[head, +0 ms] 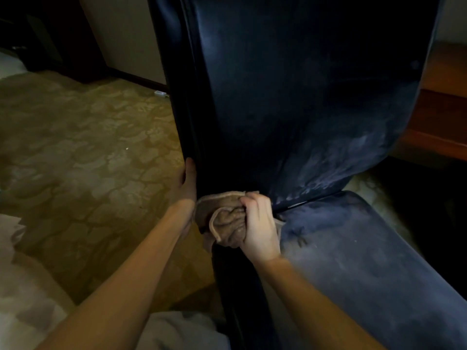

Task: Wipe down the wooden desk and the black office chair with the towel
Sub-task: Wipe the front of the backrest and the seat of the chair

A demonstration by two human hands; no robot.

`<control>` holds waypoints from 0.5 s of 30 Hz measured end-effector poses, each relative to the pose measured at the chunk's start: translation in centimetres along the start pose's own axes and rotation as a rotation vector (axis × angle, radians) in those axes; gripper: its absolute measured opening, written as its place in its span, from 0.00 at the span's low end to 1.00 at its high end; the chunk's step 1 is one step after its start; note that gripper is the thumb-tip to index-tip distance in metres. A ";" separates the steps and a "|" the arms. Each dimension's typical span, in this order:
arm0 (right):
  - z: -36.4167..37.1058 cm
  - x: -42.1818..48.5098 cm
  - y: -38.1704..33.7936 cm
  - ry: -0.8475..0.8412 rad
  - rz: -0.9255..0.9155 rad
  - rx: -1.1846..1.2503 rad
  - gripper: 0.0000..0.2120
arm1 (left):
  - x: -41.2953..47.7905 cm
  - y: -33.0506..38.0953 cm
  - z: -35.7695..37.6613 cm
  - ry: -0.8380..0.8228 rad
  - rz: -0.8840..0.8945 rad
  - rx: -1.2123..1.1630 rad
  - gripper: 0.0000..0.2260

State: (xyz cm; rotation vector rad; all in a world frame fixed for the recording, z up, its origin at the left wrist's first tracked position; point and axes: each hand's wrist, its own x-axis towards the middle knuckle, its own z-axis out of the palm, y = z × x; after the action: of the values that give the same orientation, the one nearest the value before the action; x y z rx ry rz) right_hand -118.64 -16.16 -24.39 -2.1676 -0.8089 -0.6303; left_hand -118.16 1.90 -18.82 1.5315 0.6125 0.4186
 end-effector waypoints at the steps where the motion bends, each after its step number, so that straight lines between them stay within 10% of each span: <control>1: -0.1 -0.4 0.7 -0.076 0.017 -0.057 0.27 | -0.2 0.2 0.3 0.018 0.000 -0.020 0.18; 8: -0.2 -0.9 3.5 -0.382 0.225 -0.185 0.19 | -0.2 0.8 -0.5 -0.059 -0.037 -0.084 0.34; 15: -5.1 1.6 2.4 -0.339 0.323 -0.007 0.14 | -1.8 1.3 -1.3 -0.037 0.009 -0.001 0.21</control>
State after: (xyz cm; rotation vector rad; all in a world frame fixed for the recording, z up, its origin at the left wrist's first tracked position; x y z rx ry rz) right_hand -116.77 -20.80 -21.26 -2.3774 -0.6019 -0.1038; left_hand -120.20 1.82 -17.29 1.5386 0.5769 0.3963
